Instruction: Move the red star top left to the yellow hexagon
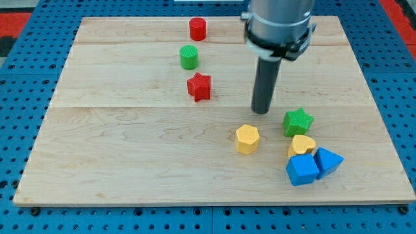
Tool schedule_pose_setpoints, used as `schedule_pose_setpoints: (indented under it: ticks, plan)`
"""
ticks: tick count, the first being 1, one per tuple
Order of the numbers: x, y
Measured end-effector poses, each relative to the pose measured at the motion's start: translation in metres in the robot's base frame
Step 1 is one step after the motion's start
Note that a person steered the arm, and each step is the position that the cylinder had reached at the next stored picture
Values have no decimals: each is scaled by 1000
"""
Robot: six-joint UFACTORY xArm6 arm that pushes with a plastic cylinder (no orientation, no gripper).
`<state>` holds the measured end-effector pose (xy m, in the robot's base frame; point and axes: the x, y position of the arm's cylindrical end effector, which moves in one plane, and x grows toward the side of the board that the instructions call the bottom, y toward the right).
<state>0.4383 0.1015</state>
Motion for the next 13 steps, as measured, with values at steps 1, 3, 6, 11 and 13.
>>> schedule_pose_setpoints:
  ticks: [1, 3, 6, 11, 13]
  plan:
    - [4, 48]
    - [25, 49]
    - [-79, -113]
    - [45, -48]
    - [3, -46]
